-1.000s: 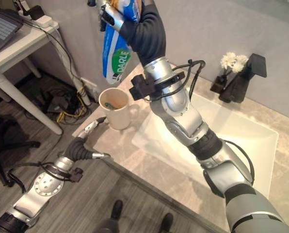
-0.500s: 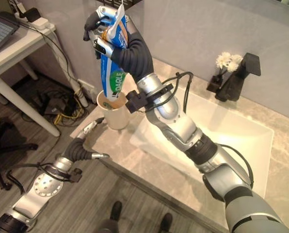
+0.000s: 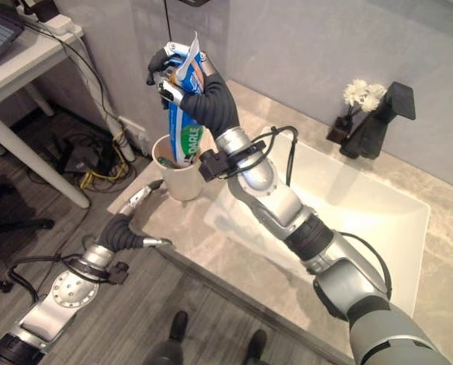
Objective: Put brush and paste in cup on sink, flatten towel.
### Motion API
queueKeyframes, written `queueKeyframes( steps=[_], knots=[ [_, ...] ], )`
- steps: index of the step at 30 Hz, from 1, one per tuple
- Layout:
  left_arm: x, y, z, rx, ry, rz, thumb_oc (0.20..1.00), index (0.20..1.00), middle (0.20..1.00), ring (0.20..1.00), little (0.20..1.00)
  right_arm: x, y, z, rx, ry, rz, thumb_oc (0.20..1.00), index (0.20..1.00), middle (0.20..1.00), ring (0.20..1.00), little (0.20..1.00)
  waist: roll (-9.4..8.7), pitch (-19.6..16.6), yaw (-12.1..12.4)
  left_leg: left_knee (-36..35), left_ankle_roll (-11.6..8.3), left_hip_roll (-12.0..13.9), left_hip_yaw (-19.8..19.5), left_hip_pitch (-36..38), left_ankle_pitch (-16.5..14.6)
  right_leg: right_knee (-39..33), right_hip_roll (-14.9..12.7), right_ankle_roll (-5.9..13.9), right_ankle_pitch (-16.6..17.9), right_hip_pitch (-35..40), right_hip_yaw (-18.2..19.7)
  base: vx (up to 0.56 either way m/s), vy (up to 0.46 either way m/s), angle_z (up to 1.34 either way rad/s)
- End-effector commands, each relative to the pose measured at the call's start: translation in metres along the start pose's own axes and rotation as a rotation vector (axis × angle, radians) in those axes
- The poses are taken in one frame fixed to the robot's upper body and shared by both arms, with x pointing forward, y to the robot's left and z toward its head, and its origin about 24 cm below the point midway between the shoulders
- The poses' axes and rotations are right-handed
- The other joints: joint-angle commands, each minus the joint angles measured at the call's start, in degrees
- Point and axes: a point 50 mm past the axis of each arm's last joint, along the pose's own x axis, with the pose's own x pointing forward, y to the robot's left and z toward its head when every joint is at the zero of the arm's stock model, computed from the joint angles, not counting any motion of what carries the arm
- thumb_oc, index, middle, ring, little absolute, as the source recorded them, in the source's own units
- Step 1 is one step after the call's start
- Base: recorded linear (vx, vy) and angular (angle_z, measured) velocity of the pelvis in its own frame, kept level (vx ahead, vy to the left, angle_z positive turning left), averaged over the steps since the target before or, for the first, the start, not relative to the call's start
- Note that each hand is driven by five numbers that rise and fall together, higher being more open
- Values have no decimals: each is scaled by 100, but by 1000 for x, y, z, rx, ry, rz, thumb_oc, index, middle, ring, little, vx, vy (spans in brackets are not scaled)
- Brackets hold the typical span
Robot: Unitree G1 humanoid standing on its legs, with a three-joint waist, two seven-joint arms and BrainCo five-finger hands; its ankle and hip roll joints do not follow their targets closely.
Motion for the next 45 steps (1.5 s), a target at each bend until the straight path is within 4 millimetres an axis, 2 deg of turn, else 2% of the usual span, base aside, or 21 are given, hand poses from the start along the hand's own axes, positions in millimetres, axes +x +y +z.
queueKeyframes(
  steps=[1, 2, 3, 5, 8, 9, 10, 21, 26, 27, 28, 33, 34, 35, 37, 38, 40, 41, 43, 44, 45],
  knots=[
    [-29, -21, -40, 18, 248, -116, 1000, 1000, 1000, 1000, 1000, 15, 1, 32, -4, -157, -3, 200, 200, 200, 200, 200, -136, 174, -10, 20, 24, 9, -25, -320, 230, -5, -589, 469, 465, 323, 176, 0, 0, 0],
    [-29, -21, -40, 18, 248, -116, 1000, 1000, 1000, 1000, 1000, 15, 1, 32, -4, -157, -3, 200, 200, 200, 200, 200, -136, 174, -9, 20, 24, 9, -23, -320, 230, -5, -589, 469, 466, 322, 177, 0, 0, 0],
    [-28, -21, -41, 15, 249, -113, 1000, 1000, 1000, 1000, 1000, 14, 1, 29, 3, -147, 0, 351, 351, 351, 351, 351, -134, 170, -8, 20, 26, 8, -18, -310, 226, -5, -587, 465, 457, 321, 187, 0, 0, 0],
    [-28, -22, -41, 13, 250, -112, 1000, 1000, 1000, 1000, 1000, 13, 1, 28, 9, -142, -5, 511, 511, 511, 511, 511, -133, 171, -9, 20, 27, 9, -15, -307, 224, -5, -586, 468, 456, 320, 196, 0, 0, 0],
    [-28, -23, -41, 12, 248, -113, 1000, 1000, 1000, 1000, 1000, 13, 3, 24, 28, -131, -1, 689, 689, 689, 689, 689, -136, 163, -10, 20, 25, 18, 3, -302, 222, -5, -579, 466, 450, 311, 213, 0, 0, 0],
    [-28, -23, -41, 12, 248, -113, 1000, 1000, 1000, 1000, 1000, 13, 3, 24, 29, -131, -1, 689, 689, 689, 689, 689, -136, 162, -10, 20, 24, 18, 4, -302, 222, -5, -579, 465, 450, 310, 215, 0, 0, 0],
    [-28, -24, -41, 12, 250, -114, 1000, 1000, 1000, 1000, 1000, 14, 4, 22, 31, -125, -3, 1000, 1000, 1000, 1000, 1000, -146, 164, -15, 20, 24, 26, 10, -294, 221, -5, -575, 465, 444, 314, 211, 0, 0, 0],
    [-22, -19, -33, 3, 202, -91, 1000, 1000, 1000, 1000, 1000, 19, 5, 26, 69, -164, -58, 1000, 1000, 1000, 1000, 1000, -112, 98, 36, 20, 16, 52, 28, -216, 198, -5, -573, 456, 402, 372, 208, 0, 0, 0],
    [-18, -7, -19, -56, 140, -59, 1000, 1000, 1000, 1000, 1000, 24, 4, 48, 77, -273, -88, 1000, 1000, 1000, 1000, 1000, -35, 2, 126, 20, 13, 73, 36, -117, 175, -5, -564, 454, 358, 460, 228, -3, -5, -2],
    [-17, -5, -17, -71, 130, -52, 727, 727, 727, 727, 727, 25, 2, 54, 72, -306, -101, 1000, 1000, 1000, 1000, 1000, -16, -15, 132, 20, 9, 78, 49, -99, 175, -5, -563, 451, 353, 477, 234, 0, 0, 0],
    [-16, -1, -13, -88, 116, -46, 222, 222, 222, 222, 222, 24, 1, 64, 61, -350, -103, 1000, 1000, 1000, 1000, 1000, 2, -33, 131, 20, 8, 80, 52, -82, 174, -5, -557, 449, 352, 482, 235, 0, 0, 0],
    [-23, 20, 4, -195, 73, -73, 200, 200, 200, 200, 200, 12, -25, 119, -148, -585, -163, 1000, 1000, 1000, 1000, 1000, 115, -126, 42, 20, 11, 132, 151, 57, 151, -5, -532, 455, 345, 499, 343, -5, 10, -8],
    [-25, 25, 8, -208, 65, -93, 200, 200, 200, 200, 200, 5, -38, 137, -258, -646, -193, 1000, 1000, 1000, 1000, 1000, 135, -127, 5, 20, 6, 152, 182, 124, 115, -5, -514, 463, 316, 536, 359, 2, 11, -15],
    [-32, 33, 16, -229, 53, -107, 200, 200, 200, 200, 200, -12, -63, 160, -418, -716, -280, 1000, 1000, 1000, 1000, 1000, 153, -149, -78, 20, 10, 170, 225, 167, 121, -5, -502, 474, 337, 533, 410, 9, 16, -10],
    [-40, 41, 21, -257, 58, -122, 200, 200, 200, 200, 200, -34, -95, 178, -593, -724, -400, 1000, 1000, 1000, 1000, 1000, 174, -177, -180, 20, 12, 179, 234, 181, 113, -5, -494, 494, 343, 520, 424, -3, 9, -3],
    [-46, 45, 21, -258, 78, -139, 200, 200, 200, 200, 200, -51, -123, 187, -703, -689, -507, 1000, 1000, 1000, 1000, 1000, 200, -167, -245, 20, 14, 179, 235, 175, 145, -5, -497, 503, 377, 518, 409, 1, 5, -8],
    [-50, 49, 23, -261, 83, -144, 200, 200, 200, 200, 200, -64, -137, 193, -758, -673, -565, 1000, 1000, 1000, 1000, 1000, 198, -187, -277, 20, 5, 180, 233, 180, 106, -5, -498, 525, 344, 526, 399, 18, 1, -15],
    [-58, 52, 23, -288, 116, -161, 200, 200, 200, 200, 200, -99, -171, 210, -951, -611, -747, 1000, 1000, 1000, 1000, 1000, 224, -182, -380, 20, 2, 177, 199, 180, 110, -5, -506, 548, 361, 541, 370, 13, -4, -4],
    [-63, 52, 22, -354, 136, -150, 200, 200, 200, 200, 200, -147, -199, 221, -1007, -573, -965, 1000, 1000, 1000, 1000, 1000, 293, -147, -537, 20, 13, 164, 175, 135, 163, -5, -517, 551, 406, 508, 371, 0, 0, 0],
    [-63, 48, 22, -390, 136, -160, 200, 200, 200, 200, 200, -183, -215, 225, -1038, -535, -1122, 1000, 1000, 1000, 1000, 1000, 291, -156, -574, 20, 3, 164, 129, 156, 101, -5, -516, 563, 346, 556, 340, 0, 0, 0],
    [-63, 48, 22, -390, 136, -163, 200, 200, 200, 200, 200, -184, -215, 225, -1039, -534, -1124, 1000, 1000, 1000, 1000, 1000, 285, -161, -560, 20, 2, 163, 127, 156, 97, -5, -516, 564, 341, 558, 337, 30, -13, 8]
  ],
)
